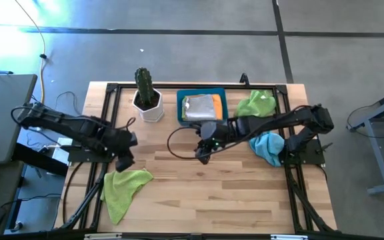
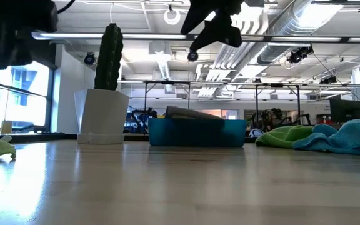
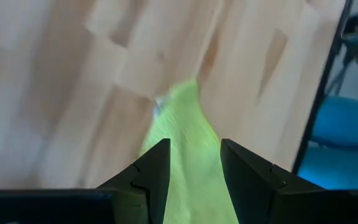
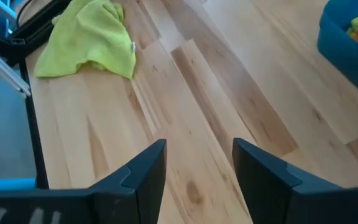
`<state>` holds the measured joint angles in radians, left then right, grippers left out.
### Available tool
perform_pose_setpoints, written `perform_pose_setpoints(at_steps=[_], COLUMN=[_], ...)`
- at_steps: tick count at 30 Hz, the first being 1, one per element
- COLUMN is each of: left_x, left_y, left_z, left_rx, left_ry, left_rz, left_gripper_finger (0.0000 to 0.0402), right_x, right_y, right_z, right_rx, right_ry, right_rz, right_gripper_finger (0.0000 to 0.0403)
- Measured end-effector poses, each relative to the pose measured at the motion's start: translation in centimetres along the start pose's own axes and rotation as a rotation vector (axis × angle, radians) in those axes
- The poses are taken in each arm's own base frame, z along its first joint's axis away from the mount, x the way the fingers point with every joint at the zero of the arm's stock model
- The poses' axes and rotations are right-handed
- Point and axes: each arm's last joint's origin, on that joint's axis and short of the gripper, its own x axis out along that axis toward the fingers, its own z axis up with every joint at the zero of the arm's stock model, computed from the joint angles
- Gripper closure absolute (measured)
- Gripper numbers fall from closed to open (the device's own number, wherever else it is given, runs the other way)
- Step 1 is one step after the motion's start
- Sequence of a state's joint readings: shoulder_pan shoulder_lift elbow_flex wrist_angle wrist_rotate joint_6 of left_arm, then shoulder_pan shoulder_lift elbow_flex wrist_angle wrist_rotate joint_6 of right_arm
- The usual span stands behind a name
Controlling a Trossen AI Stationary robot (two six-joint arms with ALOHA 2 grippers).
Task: Fold microfiber towels
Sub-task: Fold the bottom green microfiber towel
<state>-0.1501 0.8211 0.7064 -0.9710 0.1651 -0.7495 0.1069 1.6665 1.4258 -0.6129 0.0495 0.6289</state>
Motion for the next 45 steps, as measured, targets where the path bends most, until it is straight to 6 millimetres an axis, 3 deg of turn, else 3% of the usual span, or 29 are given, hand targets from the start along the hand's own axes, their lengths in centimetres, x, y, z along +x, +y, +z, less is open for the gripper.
perform_pose_setpoints(at_steps=[11, 19, 29, 39, 45], left_x=[2.1, 5.7, 9.9, 12.8, 13.9], left_y=[-3.3, -4.5, -5.6, -4.6, -5.2], left_z=[-2.9, -4.0, -3.9, -3.2, -2.6], left_rx=[0.048, 0.267, 0.291, 0.209, 0.186], left_ry=[0.027, 0.056, 0.128, 0.148, 0.106], left_rz=[0.057, 0.272, 0.311, 0.468, 0.395], left_gripper_finger=[0.0271, 0.0271, 0.0271, 0.0273, 0.0338], right_x=[-0.1, -0.1, -0.1, 0.0, 0.0], right_y=[-0.1, -0.1, 0.0, 0.1, 0.1], right_z=[-1.2, -1.5, -1.4, -1.2, -1.1], right_rx=[-0.046, -0.052, -0.131, -0.129, -0.128], right_ry=[0.094, 0.142, 0.132, 0.110, 0.102], right_rz=[-0.053, -0.023, -0.009, 0.004, 0.007], right_gripper_finger=[0.0226, 0.0226, 0.0226, 0.0226, 0.0226])
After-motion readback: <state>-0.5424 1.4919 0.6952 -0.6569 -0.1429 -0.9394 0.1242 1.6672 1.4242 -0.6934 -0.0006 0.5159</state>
